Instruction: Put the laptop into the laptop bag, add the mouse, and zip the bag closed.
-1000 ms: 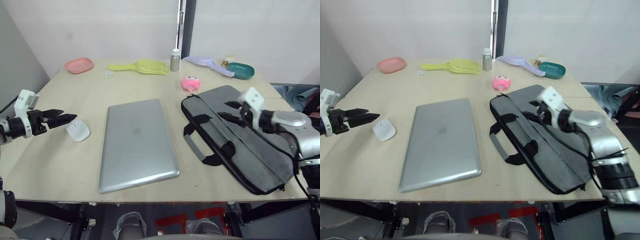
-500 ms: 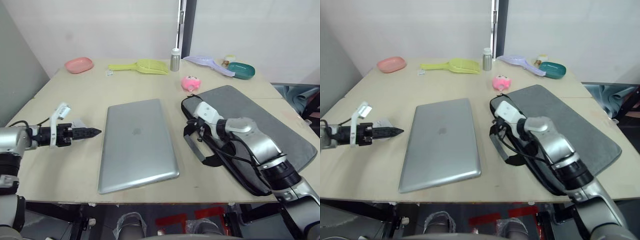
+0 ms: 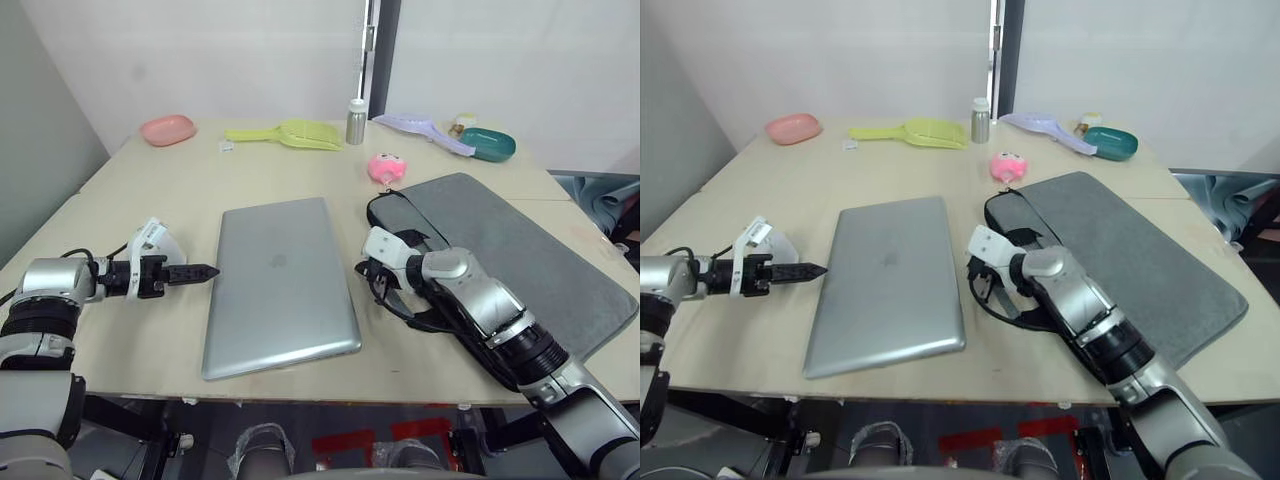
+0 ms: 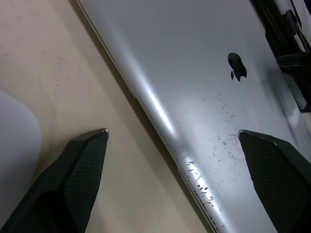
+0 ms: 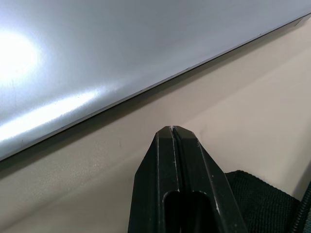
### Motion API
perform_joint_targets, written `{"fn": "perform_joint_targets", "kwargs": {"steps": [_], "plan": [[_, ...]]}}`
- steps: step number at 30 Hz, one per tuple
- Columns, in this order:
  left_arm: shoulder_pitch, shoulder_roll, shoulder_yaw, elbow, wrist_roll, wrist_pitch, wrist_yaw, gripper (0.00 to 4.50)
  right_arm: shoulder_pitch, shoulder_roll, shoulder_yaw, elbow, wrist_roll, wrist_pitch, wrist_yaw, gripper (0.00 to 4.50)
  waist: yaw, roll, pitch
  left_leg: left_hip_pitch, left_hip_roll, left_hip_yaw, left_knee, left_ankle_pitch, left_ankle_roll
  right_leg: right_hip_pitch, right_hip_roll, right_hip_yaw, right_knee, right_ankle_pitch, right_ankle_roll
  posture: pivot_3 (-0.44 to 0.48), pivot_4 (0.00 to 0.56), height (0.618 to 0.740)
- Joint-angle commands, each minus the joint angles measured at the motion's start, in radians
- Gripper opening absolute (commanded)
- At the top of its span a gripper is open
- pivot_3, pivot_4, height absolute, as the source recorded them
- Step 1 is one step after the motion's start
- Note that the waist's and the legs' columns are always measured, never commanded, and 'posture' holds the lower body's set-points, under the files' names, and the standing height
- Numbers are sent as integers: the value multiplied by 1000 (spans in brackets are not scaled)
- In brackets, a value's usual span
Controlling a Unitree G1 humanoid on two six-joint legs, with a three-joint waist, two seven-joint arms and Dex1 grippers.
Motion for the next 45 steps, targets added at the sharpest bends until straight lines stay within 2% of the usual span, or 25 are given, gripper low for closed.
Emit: {"fn": "perform_joint_targets", "kwargs": {"steps": [1, 9, 15, 24, 31, 35, 44, 45], "plan": [[-18, -33, -38, 50, 33, 2, -14, 4500, -26, 27, 8, 3, -15, -24, 9, 35, 0, 1, 0, 1, 0, 0, 0, 0, 0, 1, 0, 0, 1, 0, 0, 0, 150, 740], [-32, -99, -49, 3, 21, 74, -41, 4500, -18, 63, 16, 7, -29, -26, 20, 35, 3, 2, -1, 7, -1, 0, 0, 0, 0, 8, -2, -1, -2, 0, 0, 0, 150, 740], [5, -127, -56, -73, 11, 95, -43, 4500, -4, 76, 19, 4, -38, -35, 15, 35, 3, 3, -1, 7, -1, -1, -3, 0, 0, 9, -1, -2, -3, 0, 0, 0, 150, 740], [60, -123, -13, -269, -70, 212, -25, 4500, 10, 68, -6, 25, -40, -47, 22, 35, -2, 4, -1, 7, -1, -1, -4, 0, 0, 10, -1, -3, -6, 0, 0, 0, 150, 740], [79, -89, 11, -302, -112, 256, -25, 4500, 18, 68, -8, 28, -39, -56, 27, 35, -9, 4, 0, 7, -1, -1, -7, 0, 0, 10, -1, -4, -9, 0, 0, 0, 150, 740], [99, -109, 39, -351, -166, 319, 4, 4500, 12, 95, 2, 31, -32, -63, 33, 35, -11, 4, 0, 7, 0, -1, -10, 1, 0, 10, 0, -5, -12, 0, 0, 0, 150, 740], [109, -98, 52, -358, -199, 323, 40, 4500, 26, 94, 0, 31, -41, -68, 40, 35, -14, 5, 1, 7, 0, -1, -11, 0, 0, 10, 0, -5, -12, 0, 0, 0, 150, 740], [110, -93, 51, -357, -201, 322, 40, 3982, 29, 93, 0, 30, -42, -68, 41, 0, -14, 5, 1, 7, 0, -1, -11, 0, 0, 10, 0, -5, -12, 0, 0, 0, 150, 740]]}}
